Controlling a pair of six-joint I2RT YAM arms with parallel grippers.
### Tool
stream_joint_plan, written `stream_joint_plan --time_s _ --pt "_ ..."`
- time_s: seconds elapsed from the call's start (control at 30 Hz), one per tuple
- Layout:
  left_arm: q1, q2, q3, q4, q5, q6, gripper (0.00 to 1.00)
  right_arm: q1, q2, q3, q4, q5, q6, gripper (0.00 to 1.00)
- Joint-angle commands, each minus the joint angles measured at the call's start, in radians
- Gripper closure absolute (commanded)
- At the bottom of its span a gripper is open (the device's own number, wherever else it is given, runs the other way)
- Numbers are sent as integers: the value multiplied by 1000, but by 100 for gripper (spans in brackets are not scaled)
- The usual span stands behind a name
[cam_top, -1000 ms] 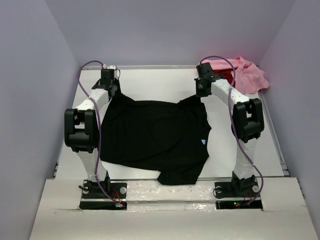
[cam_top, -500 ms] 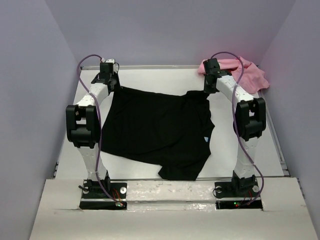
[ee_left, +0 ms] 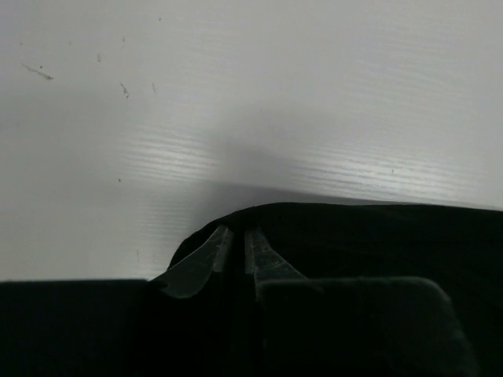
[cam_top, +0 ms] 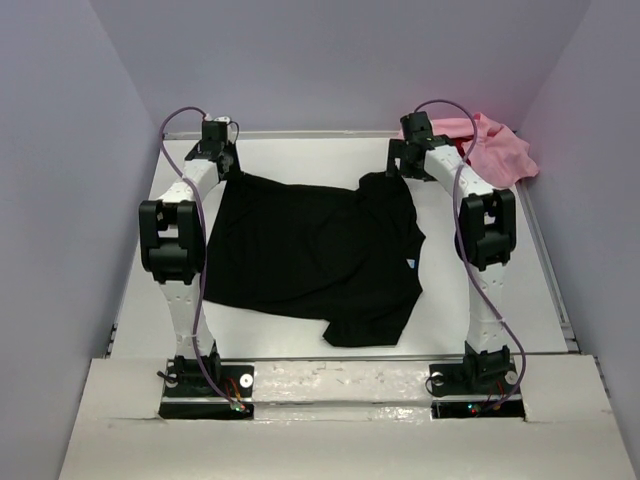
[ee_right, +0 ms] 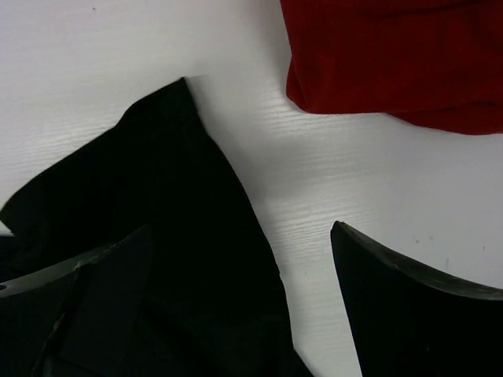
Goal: Fold and stack the t-shirts
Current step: Fold the tshirt
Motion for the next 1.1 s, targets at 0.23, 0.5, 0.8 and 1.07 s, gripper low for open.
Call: stream_joint_plan --time_s 0.23,0.5,0.8,1.07 --pt "13 -82 49 22 72 -6 67 -54 -180 -88 39 -242 49 1" --pt "16 -58 95 -11 87 -2 66 -243 -214 -291 158 -647 180 5" --pt "91 109 277 -185 130 0 34 -263 -137 -328 226 -893 166 6" --pt "223 237 337 -252 383 -81 20 -272 -101 -354 253 -956 149 7"
